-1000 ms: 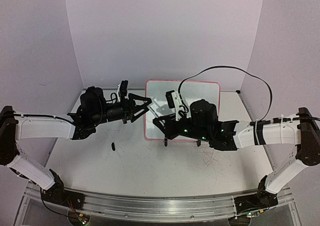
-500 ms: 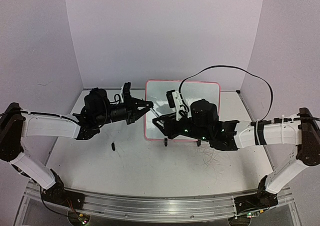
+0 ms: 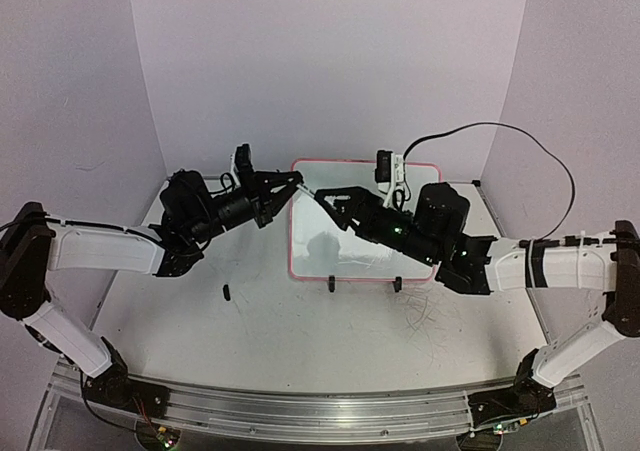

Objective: Write a sentence on the whiteboard
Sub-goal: Pass from the left arm to the right

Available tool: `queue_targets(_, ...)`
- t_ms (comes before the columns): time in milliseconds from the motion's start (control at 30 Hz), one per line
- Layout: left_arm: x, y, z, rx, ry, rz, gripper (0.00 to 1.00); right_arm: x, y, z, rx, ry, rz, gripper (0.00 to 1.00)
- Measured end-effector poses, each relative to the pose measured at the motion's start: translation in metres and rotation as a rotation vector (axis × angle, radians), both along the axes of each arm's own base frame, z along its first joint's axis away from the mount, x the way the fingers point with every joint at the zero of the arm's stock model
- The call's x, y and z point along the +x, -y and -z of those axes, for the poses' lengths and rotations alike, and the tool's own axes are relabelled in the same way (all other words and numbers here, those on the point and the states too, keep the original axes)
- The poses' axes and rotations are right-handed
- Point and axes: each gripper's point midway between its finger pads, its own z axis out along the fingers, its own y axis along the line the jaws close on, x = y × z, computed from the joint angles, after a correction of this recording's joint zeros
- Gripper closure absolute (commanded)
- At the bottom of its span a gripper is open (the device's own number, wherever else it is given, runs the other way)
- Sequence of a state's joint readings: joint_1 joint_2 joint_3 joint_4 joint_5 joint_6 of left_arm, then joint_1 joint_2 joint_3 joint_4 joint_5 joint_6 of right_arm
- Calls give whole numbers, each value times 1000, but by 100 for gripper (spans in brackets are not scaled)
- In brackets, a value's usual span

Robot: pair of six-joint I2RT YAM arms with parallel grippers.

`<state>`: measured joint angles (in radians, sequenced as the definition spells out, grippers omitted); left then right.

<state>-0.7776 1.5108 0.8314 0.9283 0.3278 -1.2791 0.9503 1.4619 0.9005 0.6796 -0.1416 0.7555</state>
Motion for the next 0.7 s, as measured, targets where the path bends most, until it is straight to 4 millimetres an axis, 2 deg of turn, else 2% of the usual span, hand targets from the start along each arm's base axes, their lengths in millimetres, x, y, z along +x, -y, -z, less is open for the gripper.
queue_targets(33,2,1,0,-17,-7,0,100,0,-2,-2,25,-5,-12,32)
queue_targets(100,5,2,2,-46,-26,3,100,0,-6,-5,62,-10,-34,44)
queue_targets(267,12,3,6,-89,-66,-6,100,7,-21,1,91,-27,-59,68)
queue_targets(400,11,1,-2,-125,-56,-14,100,13,-27,6,91,-29,-48,73)
queue_targets(567,9,2,-6,-148,-58,-16,100,19,-24,-3,119,-4,-13,67)
queue_targets(700,9,1,-8,-157,-57,-25,100,22,-23,-14,143,21,5,71)
